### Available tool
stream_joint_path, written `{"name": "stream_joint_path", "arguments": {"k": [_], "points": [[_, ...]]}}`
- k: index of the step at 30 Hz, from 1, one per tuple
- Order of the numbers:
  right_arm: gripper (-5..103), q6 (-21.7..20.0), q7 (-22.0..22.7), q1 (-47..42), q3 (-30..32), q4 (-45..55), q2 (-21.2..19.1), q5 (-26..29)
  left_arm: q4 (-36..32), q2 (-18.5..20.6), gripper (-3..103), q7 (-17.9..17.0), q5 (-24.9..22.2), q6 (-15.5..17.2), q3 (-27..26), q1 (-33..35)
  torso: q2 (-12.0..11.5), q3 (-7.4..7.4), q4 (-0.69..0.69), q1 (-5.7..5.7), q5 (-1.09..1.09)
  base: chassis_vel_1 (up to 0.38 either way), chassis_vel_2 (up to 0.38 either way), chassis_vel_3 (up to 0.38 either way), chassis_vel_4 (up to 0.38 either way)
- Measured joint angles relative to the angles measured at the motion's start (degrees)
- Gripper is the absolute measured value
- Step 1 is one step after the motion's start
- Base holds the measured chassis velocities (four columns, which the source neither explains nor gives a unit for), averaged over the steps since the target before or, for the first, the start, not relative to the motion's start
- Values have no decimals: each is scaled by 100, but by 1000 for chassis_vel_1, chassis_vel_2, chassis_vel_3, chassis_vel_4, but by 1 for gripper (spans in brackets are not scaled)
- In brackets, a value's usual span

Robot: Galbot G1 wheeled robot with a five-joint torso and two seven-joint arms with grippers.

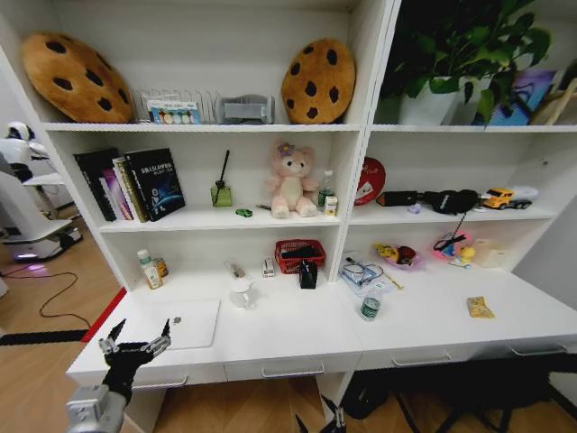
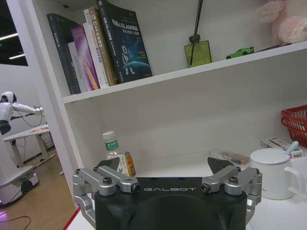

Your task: Organize the objects on the table.

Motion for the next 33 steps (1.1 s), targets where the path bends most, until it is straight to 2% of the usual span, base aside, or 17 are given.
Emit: {"name": "stream_joint_path", "arguments": {"k": [6, 16, 19, 21, 23, 25, 33], "points": [[100, 42, 132, -24, -81, 38, 175, 44, 0, 0, 100, 0, 0, 0, 0, 0, 0, 0, -1, 0, 2, 0, 0, 0, 0], [100, 73, 169, -17, -66, 43, 179, 75, 0, 0, 100, 1, 0, 0, 0, 0, 0, 0, -1, 0, 0, 74, 79, -87, -71], [100, 138, 150, -23, -75, 43, 194, 56, 0, 0, 100, 1, 0, 0, 0, 0, -1, 0, 1, -1, 5, 212, 215, -214, -200], [100, 272, 125, -32, -89, 32, 224, 55, 0, 0, 100, 0, 0, 0, 0, 0, 0, -1, 0, -1, -4, 200, 189, -218, -192], [100, 333, 121, -40, -95, 27, 240, 56, 0, 0, 100, 0, 0, 0, -2, 0, 0, 0, -2, -1, 3, 181, 186, -167, -182], [100, 360, 119, -46, -94, 27, 244, 53, 0, 0, 100, -1, 0, 0, -2, 0, 0, 0, -1, 0, -1, 106, 110, -140, -176], [100, 483, 132, -73, -67, 68, 298, -1, 0, -1, 100, 0, 0, 0, 0, 0, -1, 1, 0, 2, 3, 4, -18, 10, 19]]}}
